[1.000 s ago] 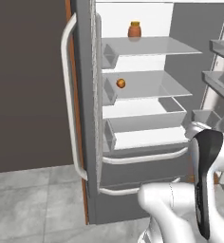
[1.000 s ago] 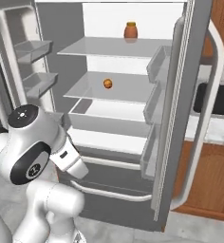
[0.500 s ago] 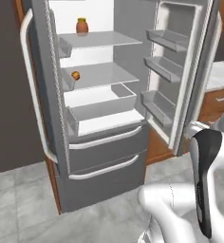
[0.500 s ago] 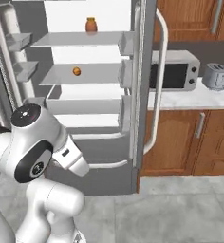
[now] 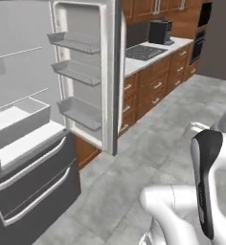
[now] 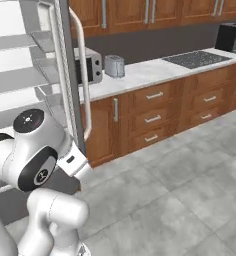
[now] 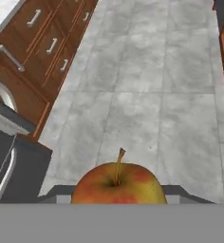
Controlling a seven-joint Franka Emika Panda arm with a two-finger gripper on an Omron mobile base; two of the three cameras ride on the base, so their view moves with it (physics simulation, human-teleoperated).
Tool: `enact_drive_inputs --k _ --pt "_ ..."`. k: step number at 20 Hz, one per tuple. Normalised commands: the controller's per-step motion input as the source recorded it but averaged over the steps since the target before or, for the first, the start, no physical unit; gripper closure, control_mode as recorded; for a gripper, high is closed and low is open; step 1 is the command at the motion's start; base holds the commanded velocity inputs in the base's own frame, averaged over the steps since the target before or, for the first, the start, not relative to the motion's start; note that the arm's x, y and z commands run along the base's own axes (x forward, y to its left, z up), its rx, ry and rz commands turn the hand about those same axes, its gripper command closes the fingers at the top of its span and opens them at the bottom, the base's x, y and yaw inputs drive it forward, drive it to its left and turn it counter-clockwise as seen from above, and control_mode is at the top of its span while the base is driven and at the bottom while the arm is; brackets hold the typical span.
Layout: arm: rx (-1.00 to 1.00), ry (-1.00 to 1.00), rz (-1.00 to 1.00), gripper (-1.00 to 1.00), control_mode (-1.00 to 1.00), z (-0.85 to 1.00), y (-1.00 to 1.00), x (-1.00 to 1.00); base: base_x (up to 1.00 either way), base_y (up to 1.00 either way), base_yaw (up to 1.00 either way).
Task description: Pick the peach and apple from the fridge and place them on the plate next to the blender to make a fruit smoothie.
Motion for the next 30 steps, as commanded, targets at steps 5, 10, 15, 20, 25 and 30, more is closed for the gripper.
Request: enact_drive_inputs --k 5,10,15,20,25,30 --pt "0.00 0.00 0.00 1.00 1.00 0.00 0.00 0.00 0.00 -0.08 -0.92" --pt "0.00 0.00 0.00 1.00 1.00 0.00 0.00 0.00 0.01 -0.02 -0.86" --pt "0.00 0.00 0.00 1.00 1.00 0.00 0.00 0.00 0.10 -0.02 -0.76" --pt "0.00 0.00 0.00 1.00 1.00 0.00 0.00 0.00 0.17 0.00 -0.70" --pt "0.00 0.00 0.00 1.00 1.00 0.00 0.00 0.00 0.38 0.00 -0.63" --pt "0.00 0.00 0.00 1.00 1.00 0.00 0.00 0.00 0.48 0.82 -0.53"
